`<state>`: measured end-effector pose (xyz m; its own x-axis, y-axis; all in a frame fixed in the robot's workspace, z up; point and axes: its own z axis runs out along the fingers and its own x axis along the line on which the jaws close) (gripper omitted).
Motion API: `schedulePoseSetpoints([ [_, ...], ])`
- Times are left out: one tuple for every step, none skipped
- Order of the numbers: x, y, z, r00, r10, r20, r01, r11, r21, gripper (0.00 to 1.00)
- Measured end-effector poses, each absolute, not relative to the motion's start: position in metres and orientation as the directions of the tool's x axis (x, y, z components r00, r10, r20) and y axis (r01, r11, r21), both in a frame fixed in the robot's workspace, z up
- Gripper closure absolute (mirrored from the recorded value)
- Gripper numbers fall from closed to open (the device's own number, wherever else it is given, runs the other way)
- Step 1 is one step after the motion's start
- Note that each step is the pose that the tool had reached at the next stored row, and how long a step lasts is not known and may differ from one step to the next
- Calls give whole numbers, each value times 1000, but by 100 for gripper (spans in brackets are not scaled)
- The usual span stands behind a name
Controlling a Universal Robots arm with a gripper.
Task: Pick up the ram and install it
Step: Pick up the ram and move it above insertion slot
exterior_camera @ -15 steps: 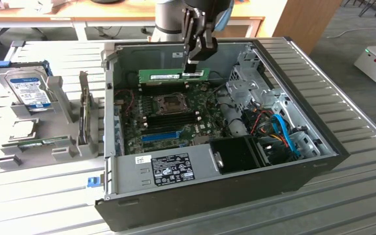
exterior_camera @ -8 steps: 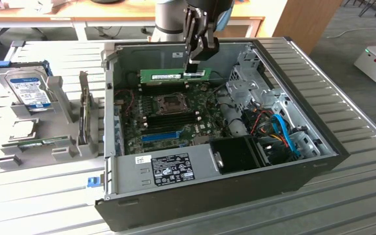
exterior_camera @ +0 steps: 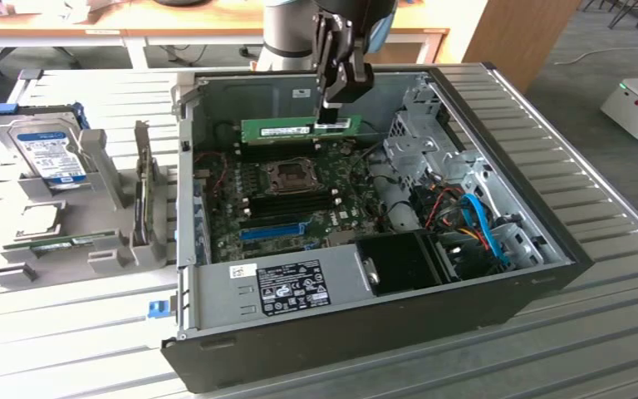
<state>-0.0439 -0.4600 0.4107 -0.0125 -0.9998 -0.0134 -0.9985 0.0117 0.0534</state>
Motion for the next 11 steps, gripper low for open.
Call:
schedulePoseSetpoints([
  [-44, -460, 411, -12, -1000, -14, -999, 11, 51, 88],
  [-44, -460, 411, -12, -1000, -14, -999, 11, 49, 88],
  [-44, -460, 411, -11, -1000, -14, -999, 11, 47, 88],
  [-44, -460, 411, -11, -1000, -14, -999, 10, 46, 88],
  [-44, -460, 411, -11, -1000, -14, -999, 10, 46, 88],
  [-44, -460, 411, -11, -1000, -14, -999, 10, 46, 88],
  [-44, -460, 411, -11, -1000, -14, -999, 10, 46, 88],
  [-44, -460, 411, -11, -1000, -14, -999, 10, 46, 88],
  [-44, -460, 411, -11, -1000, -14, -999, 10, 47, 88],
  [-44, -459, 411, -11, -1000, -13, -999, 11, 47, 88],
  [-44, -458, 411, -11, -1000, -14, -999, 10, 46, 88],
])
